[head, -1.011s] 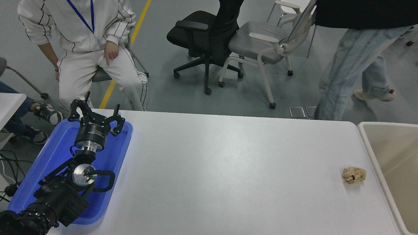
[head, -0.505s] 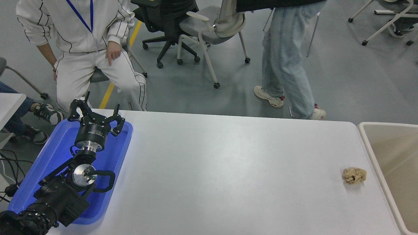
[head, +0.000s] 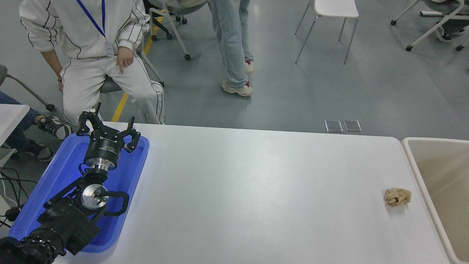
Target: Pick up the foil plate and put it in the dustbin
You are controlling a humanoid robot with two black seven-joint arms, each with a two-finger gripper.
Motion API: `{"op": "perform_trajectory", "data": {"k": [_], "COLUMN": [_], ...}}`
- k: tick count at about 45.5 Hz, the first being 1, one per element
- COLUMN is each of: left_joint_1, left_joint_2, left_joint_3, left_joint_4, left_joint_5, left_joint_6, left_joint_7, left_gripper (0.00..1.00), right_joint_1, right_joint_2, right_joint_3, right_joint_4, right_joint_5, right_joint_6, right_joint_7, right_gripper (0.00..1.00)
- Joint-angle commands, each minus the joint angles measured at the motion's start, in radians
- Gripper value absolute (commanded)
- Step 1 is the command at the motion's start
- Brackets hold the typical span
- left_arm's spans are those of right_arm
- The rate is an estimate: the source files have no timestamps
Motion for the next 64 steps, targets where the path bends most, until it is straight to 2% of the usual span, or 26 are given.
{"op": "perform_trajectory", "data": {"k": [1, 9, 23, 47, 48, 51, 52, 53, 64], "left_joint_1": [0.0, 0.0, 0.0, 0.0, 0.0, 0.0, 0.0, 0.0, 0.0], "left_joint_2": [0.0, 0.0, 0.0, 0.0, 0.0, 0.0, 0.0, 0.0, 0.0], "left_joint_3": [0.0, 0.0, 0.0, 0.0, 0.0, 0.0, 0.0, 0.0, 0.0], "left_joint_4": [0.0, 0.0, 0.0, 0.0, 0.0, 0.0, 0.0, 0.0, 0.0], "left_joint_5": [0.0, 0.0, 0.0, 0.0, 0.0, 0.0, 0.0, 0.0, 0.0], "left_joint_6": [0.0, 0.0, 0.0, 0.0, 0.0, 0.0, 0.0, 0.0, 0.0], "left_joint_7": [0.0, 0.0, 0.0, 0.0, 0.0, 0.0, 0.0, 0.0, 0.0], "left_gripper": [1.0, 1.0, 1.0, 1.0, 1.0, 1.0, 1.0, 1.0, 1.0], "right_joint_1": [-0.151, -0.298, -0.494, -0.511, -0.511, -0.514, -0.513, -0.511, -0.514], "right_joint_2": [0.083, 0.199, 0.399, 0.41, 0.41, 0.405, 0.403, 0.402, 0.403], "right_joint_3": [0.048, 0.121, 0.303, 0.324, 0.323, 0.323, 0.324, 0.324, 0.326], "right_joint_4": [-0.02, -0.084, -0.4, -0.439, -0.439, -0.44, -0.442, -0.442, -0.44], "right_joint_5": [0.099, 0.159, 0.174, 0.174, 0.174, 0.174, 0.174, 0.174, 0.174], "right_joint_6": [-0.312, -0.523, -0.604, -0.652, -0.652, -0.655, -0.656, -0.656, -0.656], "right_joint_7": [0.0, 0.0, 0.002, 0.0, 0.0, 0.002, 0.002, 0.002, 0.002], "right_gripper": [0.0, 0.0, 0.0, 0.0, 0.07, 0.71, 0.9, 0.99, 1.0]}}
